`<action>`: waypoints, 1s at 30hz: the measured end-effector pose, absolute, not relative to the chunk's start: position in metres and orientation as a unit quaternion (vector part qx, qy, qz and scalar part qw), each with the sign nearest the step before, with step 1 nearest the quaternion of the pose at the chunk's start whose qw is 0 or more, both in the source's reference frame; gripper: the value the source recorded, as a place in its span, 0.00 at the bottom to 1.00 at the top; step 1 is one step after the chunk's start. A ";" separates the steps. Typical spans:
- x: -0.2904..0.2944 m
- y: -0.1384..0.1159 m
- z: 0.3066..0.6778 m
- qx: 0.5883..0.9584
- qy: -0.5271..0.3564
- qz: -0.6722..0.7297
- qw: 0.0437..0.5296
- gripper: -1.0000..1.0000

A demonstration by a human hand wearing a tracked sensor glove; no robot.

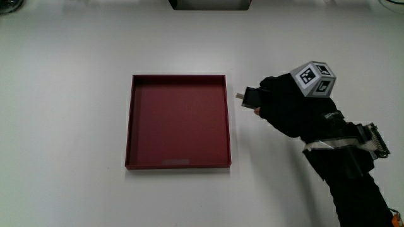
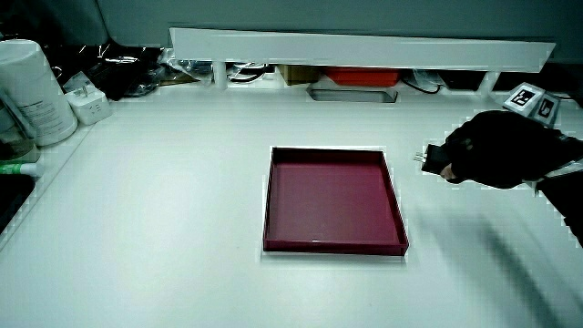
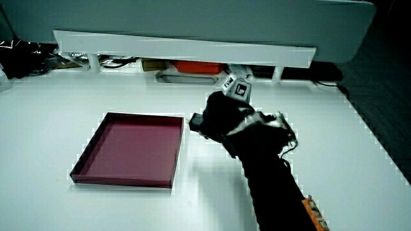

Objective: Place charger on desk

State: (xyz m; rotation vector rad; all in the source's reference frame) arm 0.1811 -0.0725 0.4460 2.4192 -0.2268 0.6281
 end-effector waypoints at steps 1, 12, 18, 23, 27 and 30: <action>0.187 -0.073 0.453 0.916 -0.076 0.235 0.316 0.50; 0.222 -0.068 0.517 0.902 -0.002 0.217 0.373 0.50; 0.231 -0.062 0.543 0.894 0.021 0.208 0.396 0.50; 0.227 -0.063 0.540 0.895 0.019 0.205 0.395 0.50; 0.230 -0.060 0.550 0.889 0.025 0.196 0.413 0.44; 0.229 -0.060 0.548 0.892 0.024 0.203 0.404 0.38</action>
